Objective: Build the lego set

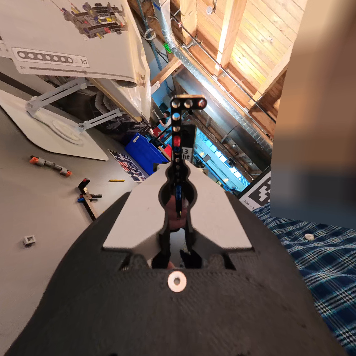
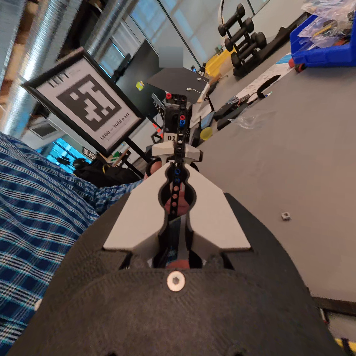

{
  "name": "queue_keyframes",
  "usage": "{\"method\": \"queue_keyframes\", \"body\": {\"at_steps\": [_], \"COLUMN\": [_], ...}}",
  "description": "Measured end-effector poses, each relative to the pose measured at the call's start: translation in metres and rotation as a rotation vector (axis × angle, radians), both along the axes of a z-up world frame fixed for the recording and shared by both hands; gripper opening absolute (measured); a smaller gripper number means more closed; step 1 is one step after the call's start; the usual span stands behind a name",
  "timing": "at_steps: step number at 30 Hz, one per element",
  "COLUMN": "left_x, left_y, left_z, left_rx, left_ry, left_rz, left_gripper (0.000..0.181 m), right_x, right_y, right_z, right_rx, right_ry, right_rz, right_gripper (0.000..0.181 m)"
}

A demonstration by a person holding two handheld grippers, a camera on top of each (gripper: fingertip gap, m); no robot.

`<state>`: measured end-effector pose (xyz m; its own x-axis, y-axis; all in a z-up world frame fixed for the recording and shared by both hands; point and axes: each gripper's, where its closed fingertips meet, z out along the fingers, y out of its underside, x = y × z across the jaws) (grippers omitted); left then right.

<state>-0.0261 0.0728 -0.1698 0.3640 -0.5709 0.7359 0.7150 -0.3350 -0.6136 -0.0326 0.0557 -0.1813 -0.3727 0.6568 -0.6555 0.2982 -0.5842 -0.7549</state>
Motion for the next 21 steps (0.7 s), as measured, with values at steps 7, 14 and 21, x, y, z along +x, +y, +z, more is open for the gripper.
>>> {"method": "queue_keyframes", "body": {"at_steps": [7,14,21], "left_x": [-0.003,-0.004,-0.004], "left_y": [-0.001,-0.001,-0.004], "left_z": [0.004,0.008,0.011], "left_rx": [0.018,0.055,0.075], "left_ry": [-0.015,0.021,-0.017], "left_rz": [-0.001,0.034,0.029], "left_gripper": [0.006,0.005,0.005], "right_x": [0.003,0.003,0.003], "right_y": [0.000,0.007,0.009], "right_z": [0.002,0.012,0.018], "right_rx": [-0.032,-0.027,-0.090], "right_ry": [0.024,0.082,0.126], "right_rz": [0.004,-0.071,-0.137], "right_gripper": [0.005,0.004,0.003]}}
